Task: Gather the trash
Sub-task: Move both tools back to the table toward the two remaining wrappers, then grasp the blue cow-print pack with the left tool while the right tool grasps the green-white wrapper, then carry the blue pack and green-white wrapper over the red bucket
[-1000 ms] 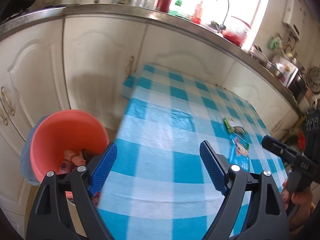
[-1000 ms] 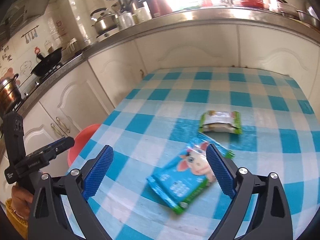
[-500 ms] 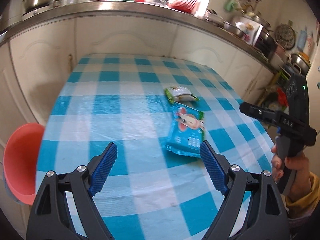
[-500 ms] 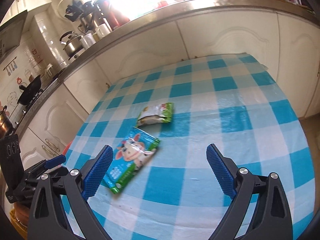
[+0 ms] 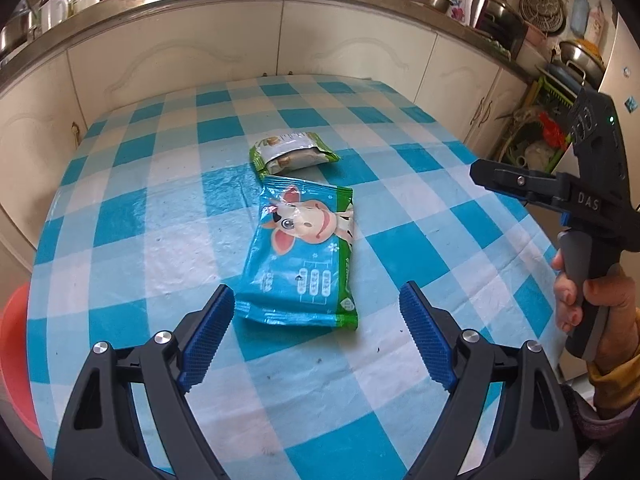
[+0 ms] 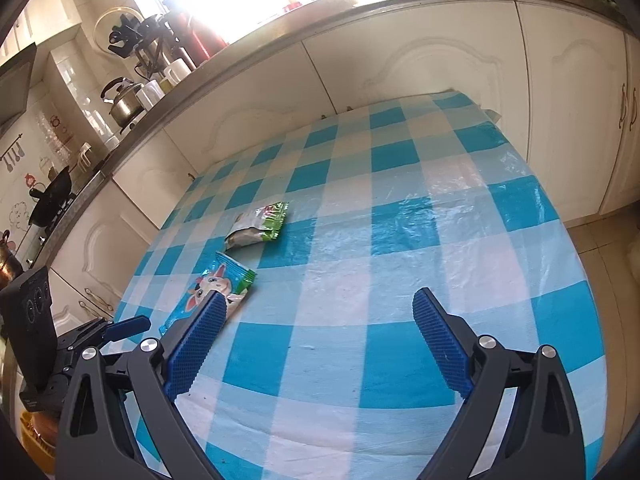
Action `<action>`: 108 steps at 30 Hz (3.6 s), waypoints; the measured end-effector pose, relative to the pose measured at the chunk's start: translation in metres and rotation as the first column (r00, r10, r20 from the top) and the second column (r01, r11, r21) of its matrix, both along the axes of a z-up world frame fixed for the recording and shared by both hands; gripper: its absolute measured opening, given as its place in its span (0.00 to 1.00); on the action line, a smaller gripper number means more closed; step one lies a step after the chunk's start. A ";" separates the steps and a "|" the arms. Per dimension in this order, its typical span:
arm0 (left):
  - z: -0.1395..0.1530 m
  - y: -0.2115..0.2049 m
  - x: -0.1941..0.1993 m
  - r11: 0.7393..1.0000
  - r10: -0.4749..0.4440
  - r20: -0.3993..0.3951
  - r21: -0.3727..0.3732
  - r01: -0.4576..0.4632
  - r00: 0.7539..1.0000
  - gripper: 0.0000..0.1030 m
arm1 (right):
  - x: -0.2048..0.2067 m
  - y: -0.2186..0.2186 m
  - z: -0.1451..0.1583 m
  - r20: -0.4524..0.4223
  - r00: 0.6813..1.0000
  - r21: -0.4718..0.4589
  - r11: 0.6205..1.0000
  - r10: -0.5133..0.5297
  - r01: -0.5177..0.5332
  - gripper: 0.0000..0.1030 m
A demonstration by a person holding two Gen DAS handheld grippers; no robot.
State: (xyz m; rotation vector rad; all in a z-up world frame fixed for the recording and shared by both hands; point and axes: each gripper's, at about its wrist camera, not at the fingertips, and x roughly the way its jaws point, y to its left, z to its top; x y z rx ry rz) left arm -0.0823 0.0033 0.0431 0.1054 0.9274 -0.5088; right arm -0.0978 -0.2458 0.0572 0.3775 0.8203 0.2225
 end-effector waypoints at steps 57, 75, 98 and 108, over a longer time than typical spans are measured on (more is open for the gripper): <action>-0.022 -0.012 0.048 0.994 0.061 0.026 0.090 -0.063 0.998 0.60 | 0.155 0.122 -0.034 -0.117 0.938 -0.227 0.911 0.325 -0.344 0.91; -0.022 0.003 0.048 0.992 0.102 0.023 0.071 -0.103 0.995 0.58 | 0.156 0.137 -0.035 -0.111 0.943 -0.357 0.873 0.315 -0.334 0.68; -0.013 0.037 0.042 0.986 0.164 0.037 0.025 -0.165 0.986 0.57 | 0.131 0.128 -0.028 -0.078 0.966 -0.308 0.916 0.245 -0.257 0.51; -0.010 0.056 0.034 0.979 0.203 0.047 0.010 -0.204 0.978 0.57 | 0.106 0.129 -0.024 -0.060 0.973 -0.290 0.929 0.222 -0.230 0.50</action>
